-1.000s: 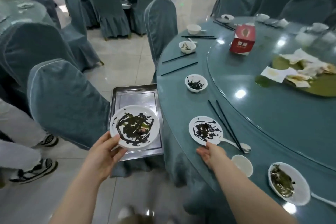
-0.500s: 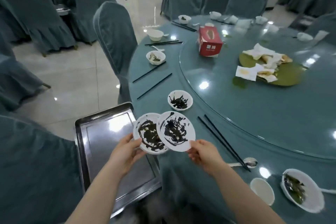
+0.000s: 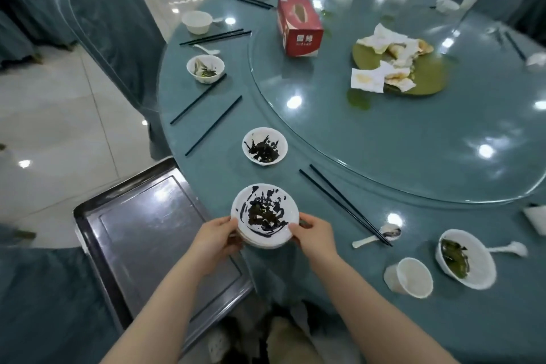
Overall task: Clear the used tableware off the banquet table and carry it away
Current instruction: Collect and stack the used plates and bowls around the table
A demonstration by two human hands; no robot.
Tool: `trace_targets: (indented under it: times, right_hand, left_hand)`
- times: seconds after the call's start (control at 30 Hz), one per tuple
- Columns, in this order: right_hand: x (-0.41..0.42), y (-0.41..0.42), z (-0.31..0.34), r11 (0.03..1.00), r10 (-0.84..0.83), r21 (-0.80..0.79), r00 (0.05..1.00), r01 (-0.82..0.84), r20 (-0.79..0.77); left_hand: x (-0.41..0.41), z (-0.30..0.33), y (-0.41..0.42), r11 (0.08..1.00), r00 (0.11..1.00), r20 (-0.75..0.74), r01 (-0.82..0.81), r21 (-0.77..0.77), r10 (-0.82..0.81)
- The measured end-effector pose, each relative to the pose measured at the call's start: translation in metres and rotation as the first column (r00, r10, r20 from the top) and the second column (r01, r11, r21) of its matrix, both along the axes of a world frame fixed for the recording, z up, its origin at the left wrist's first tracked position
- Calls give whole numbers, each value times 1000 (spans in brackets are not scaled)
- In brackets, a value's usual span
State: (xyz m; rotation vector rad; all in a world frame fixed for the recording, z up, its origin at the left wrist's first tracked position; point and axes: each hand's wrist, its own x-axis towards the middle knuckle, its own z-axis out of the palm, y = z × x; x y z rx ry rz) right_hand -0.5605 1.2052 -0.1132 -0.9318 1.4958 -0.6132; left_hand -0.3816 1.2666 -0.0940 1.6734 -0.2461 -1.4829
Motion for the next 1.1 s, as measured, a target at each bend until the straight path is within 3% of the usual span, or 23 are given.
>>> trace_targets:
  times: [0.23, 0.37, 0.53, 0.73, 0.8, 0.97, 1.1]
  right_hand:
    - [-3, -38, -11, 997, 70, 22, 991, -68, -110]
    - [1, -81, -4, 972, 205, -31, 912, -231, -355]
    - [40, -140, 12, 954, 263, -46, 904, -295, -337]
    - [80, -172, 15, 937, 340, 68, 847, -343, -407]
    - [85, -176, 17, 931, 335, 18, 837, -363, -434]
    - [81, -153, 47, 894, 379, -171, 903, -414, -204]
    - [55, -115, 82, 876, 429, -216, 901, -431, -56]
  left_hand:
    - [0, -13, -22, 998, 990, 139, -31, 54, 23]
    - [2, -3, -39, 995, 990, 141, -38, 89, 25]
    - [13, 16, -47, 991, 984, 155, -98, 87, 84]
    - [25, 41, -57, 993, 973, 204, -113, 18, 107]
    - [28, 47, -58, 990, 969, 207, -136, -26, 138]
    - [30, 50, -54, 964, 958, 159, -211, -161, 237]
    - [23, 58, -47, 946, 977, 88, -162, -280, 194]
